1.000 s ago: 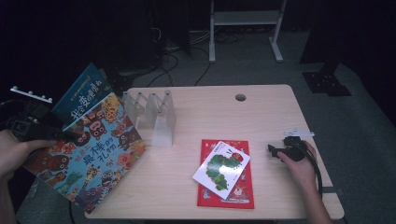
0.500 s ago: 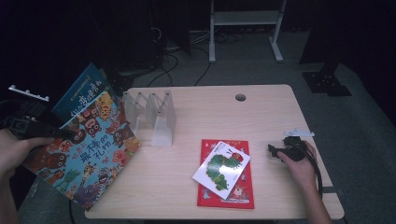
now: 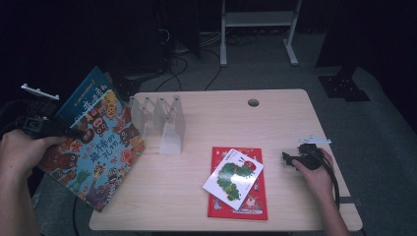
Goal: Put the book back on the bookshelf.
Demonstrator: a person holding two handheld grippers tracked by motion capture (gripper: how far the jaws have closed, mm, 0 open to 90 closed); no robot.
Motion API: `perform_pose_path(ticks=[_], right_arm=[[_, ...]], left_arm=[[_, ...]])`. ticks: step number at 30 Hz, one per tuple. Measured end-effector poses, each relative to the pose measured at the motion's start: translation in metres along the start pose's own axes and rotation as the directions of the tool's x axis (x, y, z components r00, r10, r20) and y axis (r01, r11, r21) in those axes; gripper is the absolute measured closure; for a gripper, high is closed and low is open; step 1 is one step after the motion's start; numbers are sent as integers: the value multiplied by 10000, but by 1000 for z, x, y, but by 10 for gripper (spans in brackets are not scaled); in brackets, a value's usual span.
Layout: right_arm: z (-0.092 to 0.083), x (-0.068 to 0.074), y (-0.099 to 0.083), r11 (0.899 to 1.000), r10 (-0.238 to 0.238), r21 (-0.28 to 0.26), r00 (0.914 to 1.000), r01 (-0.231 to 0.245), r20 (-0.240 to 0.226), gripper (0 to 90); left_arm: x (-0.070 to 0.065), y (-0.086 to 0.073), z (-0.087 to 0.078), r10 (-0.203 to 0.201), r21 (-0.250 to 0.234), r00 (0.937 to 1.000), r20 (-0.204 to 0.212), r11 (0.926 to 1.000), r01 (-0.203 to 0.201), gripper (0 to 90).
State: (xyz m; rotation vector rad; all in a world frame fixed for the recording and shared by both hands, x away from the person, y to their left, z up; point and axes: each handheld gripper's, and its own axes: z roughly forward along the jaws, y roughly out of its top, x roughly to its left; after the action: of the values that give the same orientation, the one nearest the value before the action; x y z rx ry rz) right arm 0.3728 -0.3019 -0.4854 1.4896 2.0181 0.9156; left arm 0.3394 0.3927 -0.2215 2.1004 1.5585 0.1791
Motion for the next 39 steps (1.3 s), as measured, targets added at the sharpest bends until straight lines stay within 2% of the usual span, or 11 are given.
perform_pose_path(ticks=[7, 17, 23, 27, 32, 36, 39], right_arm=[[0, 0, 0, 10000, 0, -3, 10000, 0, -1, 196], [0, 0, 0, 10000, -5, -4, 10000, 5, 4, 196], [0, 0, 0, 10000, -2, -2, 10000, 2, 11, 195], [0, 0, 0, 10000, 2, -4, 10000, -2, 14, 195], [0, 0, 0, 10000, 4, -6, 10000, -4, 15, 196], [0, 0, 0, 10000, 2, -6, 10000, -2, 16, 196], [0, 0, 0, 10000, 2, -3, 10000, -2, 17, 196]], left_arm=[[-7, 7, 4, 107, 208, 9998, -166, 9997, -104, 807], [-2, -1, -2, 77, 291, 10000, -62, 9995, -75, 807], [-1, 1, -2, -72, 53, 9994, -352, 10000, 74, 807], [-2, 6, 3, -146, -73, 9987, -495, 9999, 143, 807], [-3, 12, 11, -430, -428, 9966, -699, 9983, 401, 807], [-4, 17, 18, -602, -469, 9964, -605, 9972, 574, 807], [-6, 20, 21, -567, -344, 9963, -640, 9979, 545, 807]])
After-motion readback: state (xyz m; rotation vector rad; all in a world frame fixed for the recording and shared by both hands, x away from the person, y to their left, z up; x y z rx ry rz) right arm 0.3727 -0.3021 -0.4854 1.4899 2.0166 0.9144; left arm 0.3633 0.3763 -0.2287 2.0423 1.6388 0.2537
